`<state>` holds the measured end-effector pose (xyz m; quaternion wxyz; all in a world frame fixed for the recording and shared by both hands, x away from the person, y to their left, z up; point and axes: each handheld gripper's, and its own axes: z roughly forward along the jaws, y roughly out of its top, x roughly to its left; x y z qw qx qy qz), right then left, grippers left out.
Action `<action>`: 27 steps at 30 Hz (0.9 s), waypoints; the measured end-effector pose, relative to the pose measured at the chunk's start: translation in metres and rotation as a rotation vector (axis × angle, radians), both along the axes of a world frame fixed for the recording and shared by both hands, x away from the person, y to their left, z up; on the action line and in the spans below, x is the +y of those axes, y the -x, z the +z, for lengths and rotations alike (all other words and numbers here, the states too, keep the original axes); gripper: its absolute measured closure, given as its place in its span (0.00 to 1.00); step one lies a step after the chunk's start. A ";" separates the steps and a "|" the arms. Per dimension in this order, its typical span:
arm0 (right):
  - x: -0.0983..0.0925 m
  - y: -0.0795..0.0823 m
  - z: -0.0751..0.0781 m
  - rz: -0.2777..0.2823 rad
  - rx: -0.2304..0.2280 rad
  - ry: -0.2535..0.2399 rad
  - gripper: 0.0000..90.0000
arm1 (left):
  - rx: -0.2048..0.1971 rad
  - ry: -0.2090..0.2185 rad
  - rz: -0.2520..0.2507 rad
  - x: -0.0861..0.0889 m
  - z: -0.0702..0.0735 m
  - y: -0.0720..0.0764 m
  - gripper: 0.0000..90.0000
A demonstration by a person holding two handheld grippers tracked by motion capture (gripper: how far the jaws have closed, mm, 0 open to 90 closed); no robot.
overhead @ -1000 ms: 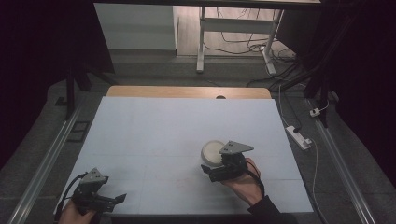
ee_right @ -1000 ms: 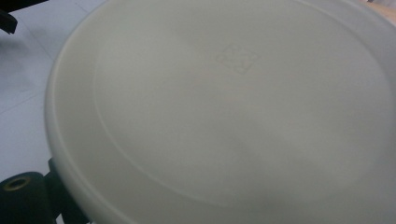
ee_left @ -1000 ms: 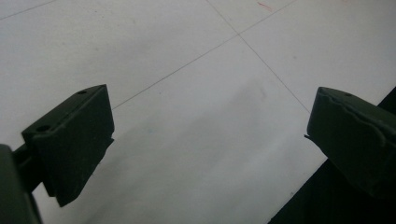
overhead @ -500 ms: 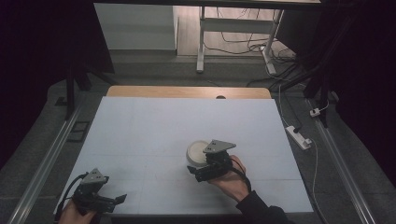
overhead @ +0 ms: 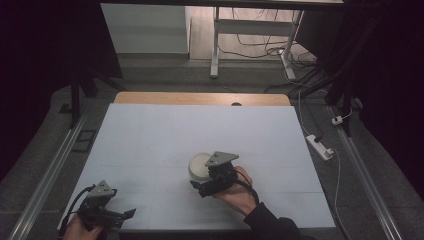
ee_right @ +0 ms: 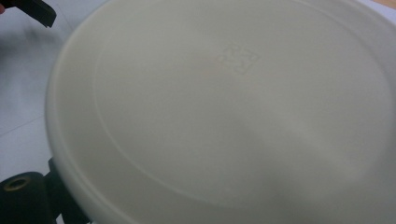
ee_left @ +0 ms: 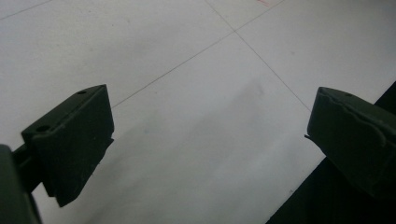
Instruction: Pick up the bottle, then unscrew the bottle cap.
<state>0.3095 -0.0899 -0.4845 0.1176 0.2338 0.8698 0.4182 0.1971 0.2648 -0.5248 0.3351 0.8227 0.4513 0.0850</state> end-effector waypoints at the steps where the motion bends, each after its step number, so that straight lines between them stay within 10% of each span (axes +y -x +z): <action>1: 0.001 0.000 0.000 0.003 0.001 -0.001 0.07 | 0.000 0.000 0.000 0.000 0.000 0.000 0.02; 27: 0.004 0.004 0.001 0.031 -0.019 0.006 0.07 | -0.070 0.103 -0.052 -0.005 0.014 -0.001 0.00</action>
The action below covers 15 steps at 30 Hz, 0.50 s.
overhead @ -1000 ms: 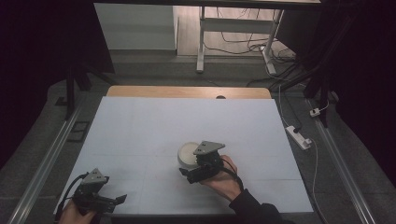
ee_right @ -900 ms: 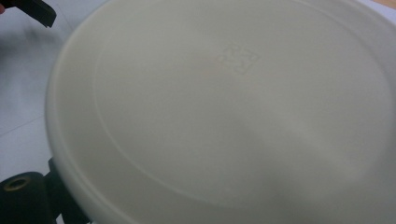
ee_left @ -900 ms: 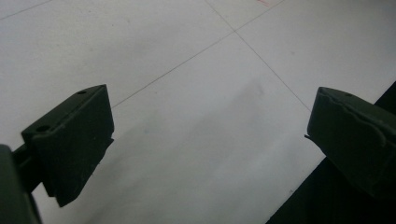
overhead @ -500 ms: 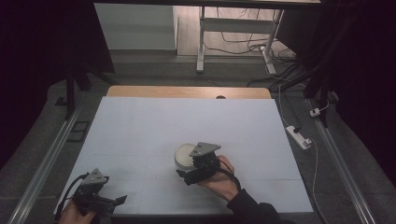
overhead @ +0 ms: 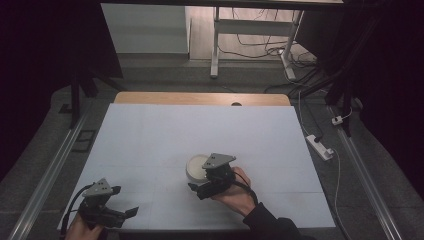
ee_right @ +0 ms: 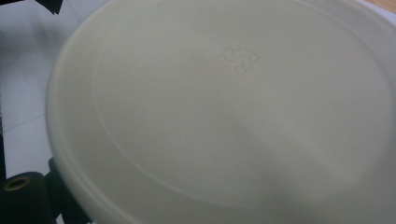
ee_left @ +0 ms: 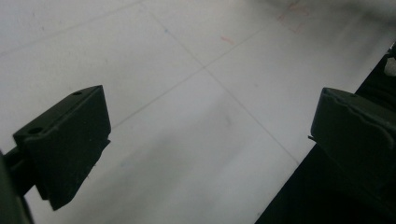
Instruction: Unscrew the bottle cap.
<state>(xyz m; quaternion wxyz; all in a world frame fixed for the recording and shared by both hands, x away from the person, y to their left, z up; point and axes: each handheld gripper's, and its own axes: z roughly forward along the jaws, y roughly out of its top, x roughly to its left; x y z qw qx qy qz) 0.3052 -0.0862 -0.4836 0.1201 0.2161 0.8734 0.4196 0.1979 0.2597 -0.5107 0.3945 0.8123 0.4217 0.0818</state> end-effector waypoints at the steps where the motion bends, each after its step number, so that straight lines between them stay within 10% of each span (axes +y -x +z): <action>1: 0.000 0.000 0.000 0.001 0.000 0.000 0.07 | -0.010 0.002 -0.006 -0.001 0.001 -0.001 0.00; 15: 0.000 0.002 0.003 0.013 0.000 -0.012 0.07 | -0.093 0.057 -0.161 -0.027 0.016 -0.020 0.00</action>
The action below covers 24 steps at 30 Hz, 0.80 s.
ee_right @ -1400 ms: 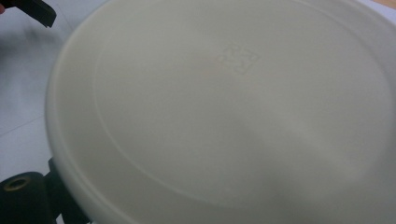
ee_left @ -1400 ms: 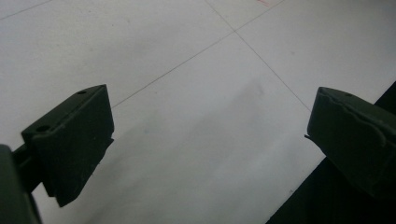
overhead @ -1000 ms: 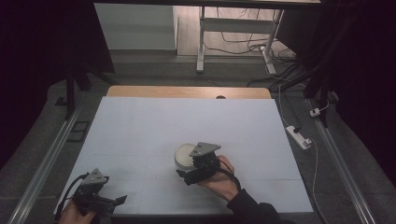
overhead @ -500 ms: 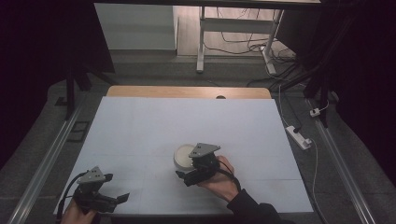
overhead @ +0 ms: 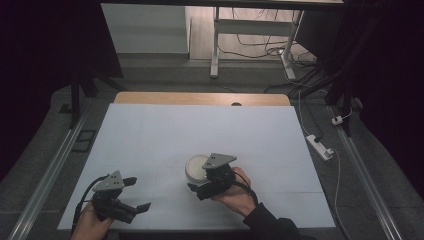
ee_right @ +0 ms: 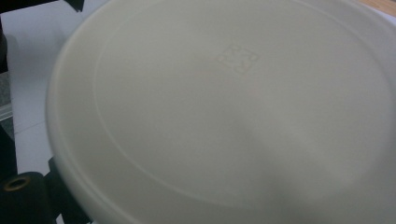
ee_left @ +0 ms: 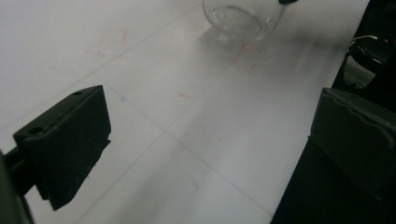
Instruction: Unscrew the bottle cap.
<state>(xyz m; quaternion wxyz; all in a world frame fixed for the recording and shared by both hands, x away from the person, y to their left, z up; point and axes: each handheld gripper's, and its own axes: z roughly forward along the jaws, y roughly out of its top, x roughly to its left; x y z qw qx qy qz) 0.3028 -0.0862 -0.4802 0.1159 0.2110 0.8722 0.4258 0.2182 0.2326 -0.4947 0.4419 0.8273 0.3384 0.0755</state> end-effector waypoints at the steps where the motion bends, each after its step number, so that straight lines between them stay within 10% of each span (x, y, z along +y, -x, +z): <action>1: 0.000 0.000 0.000 0.002 0.002 0.000 0.07 | -0.015 0.007 -0.012 -0.004 0.004 -0.004 0.00; 24: 0.001 0.004 0.000 0.045 0.002 -0.004 0.07 | -0.099 -0.039 -0.147 -0.065 0.046 -0.055 0.00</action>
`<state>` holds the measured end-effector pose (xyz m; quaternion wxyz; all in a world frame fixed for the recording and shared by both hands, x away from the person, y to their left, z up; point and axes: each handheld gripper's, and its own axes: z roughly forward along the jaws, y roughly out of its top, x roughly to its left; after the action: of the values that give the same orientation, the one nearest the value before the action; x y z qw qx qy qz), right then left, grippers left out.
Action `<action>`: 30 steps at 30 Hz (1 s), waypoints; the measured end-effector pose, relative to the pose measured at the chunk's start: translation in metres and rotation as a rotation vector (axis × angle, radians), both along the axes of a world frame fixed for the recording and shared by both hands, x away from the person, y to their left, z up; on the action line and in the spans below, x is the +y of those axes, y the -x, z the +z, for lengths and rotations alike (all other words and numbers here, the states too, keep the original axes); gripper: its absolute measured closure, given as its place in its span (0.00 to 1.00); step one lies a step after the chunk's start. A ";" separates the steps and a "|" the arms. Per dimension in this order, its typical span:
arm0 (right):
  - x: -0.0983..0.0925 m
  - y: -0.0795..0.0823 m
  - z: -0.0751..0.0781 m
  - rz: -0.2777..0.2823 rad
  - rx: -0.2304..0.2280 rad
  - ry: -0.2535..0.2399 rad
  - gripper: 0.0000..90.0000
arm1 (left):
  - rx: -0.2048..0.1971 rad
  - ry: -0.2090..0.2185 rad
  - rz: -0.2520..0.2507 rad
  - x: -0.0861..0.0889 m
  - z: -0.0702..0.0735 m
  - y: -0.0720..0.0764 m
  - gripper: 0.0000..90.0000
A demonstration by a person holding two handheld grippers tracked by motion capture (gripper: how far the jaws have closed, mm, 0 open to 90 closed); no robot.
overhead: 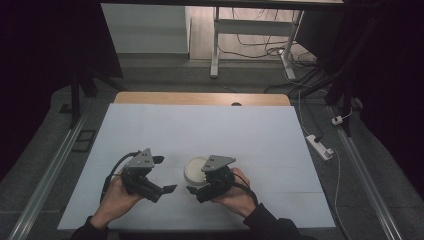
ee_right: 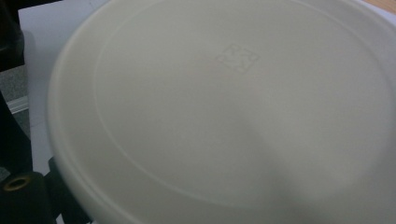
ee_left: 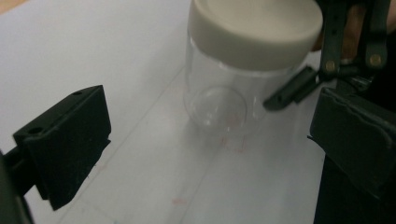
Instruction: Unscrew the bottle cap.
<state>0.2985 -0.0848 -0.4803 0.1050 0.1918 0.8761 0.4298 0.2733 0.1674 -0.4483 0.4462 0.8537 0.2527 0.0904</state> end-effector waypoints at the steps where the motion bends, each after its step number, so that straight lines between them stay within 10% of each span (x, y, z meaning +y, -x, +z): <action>1: 0.000 0.000 0.000 0.004 0.000 0.000 0.07 | 0.003 0.004 -0.009 -0.002 0.001 -0.003 0.00; 30: 0.004 0.009 0.001 0.140 0.015 0.006 0.07 | -0.036 -0.030 -0.462 -0.048 0.004 -0.030 0.02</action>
<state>0.2892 -0.0805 -0.4793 0.0689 0.1330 0.8894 0.4318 0.3037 0.1195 -0.4448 0.4469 0.8936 0.0411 0.0046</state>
